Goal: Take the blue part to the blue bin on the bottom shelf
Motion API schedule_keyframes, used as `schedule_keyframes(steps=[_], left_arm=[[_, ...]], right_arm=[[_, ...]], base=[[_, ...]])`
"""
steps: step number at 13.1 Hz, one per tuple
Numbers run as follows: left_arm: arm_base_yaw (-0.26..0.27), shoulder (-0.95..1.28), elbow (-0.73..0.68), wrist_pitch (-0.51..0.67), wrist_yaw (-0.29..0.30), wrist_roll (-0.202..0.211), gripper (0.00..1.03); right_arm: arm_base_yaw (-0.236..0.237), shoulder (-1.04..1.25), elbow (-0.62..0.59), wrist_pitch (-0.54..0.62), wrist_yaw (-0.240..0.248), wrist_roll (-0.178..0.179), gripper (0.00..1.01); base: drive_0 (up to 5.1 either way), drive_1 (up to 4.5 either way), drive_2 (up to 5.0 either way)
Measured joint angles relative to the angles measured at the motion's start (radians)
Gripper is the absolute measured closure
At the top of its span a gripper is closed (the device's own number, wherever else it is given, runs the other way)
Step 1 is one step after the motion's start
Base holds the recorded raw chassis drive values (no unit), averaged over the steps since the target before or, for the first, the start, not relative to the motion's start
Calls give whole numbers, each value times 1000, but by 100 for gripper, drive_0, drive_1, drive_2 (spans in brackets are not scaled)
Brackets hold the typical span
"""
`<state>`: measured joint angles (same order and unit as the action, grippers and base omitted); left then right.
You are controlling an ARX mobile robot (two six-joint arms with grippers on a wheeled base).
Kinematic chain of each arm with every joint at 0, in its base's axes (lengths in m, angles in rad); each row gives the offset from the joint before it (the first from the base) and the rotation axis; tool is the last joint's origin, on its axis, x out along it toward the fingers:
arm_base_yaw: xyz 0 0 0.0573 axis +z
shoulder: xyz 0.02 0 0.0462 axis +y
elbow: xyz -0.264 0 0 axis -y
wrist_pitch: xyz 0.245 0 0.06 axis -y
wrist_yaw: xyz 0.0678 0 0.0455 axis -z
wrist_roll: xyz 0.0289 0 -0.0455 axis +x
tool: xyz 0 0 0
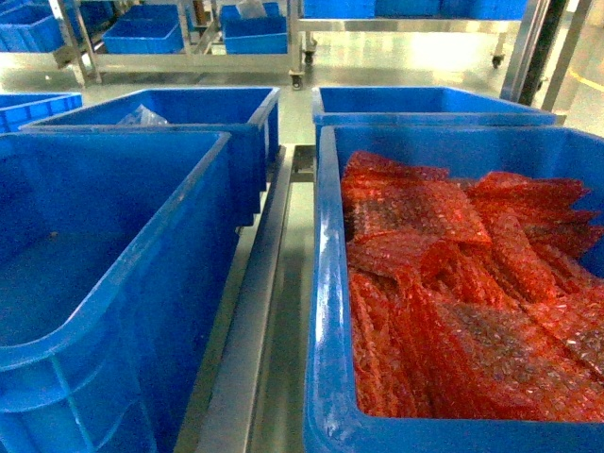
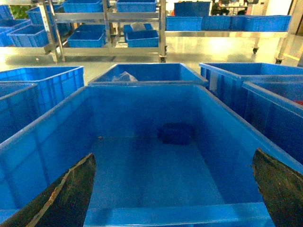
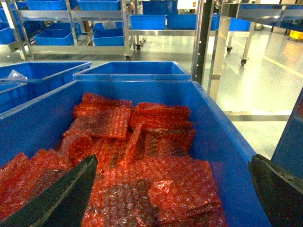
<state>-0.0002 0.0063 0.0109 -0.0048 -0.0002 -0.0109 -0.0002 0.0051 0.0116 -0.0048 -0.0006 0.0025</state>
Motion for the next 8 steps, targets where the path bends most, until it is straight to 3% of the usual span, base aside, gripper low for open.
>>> schedule_keyframes(steps=[8], left_arm=[[0,0,0,0,0,0,5]], right_arm=[[0,0,0,0,0,0,3]], base=[[0,0,0]])
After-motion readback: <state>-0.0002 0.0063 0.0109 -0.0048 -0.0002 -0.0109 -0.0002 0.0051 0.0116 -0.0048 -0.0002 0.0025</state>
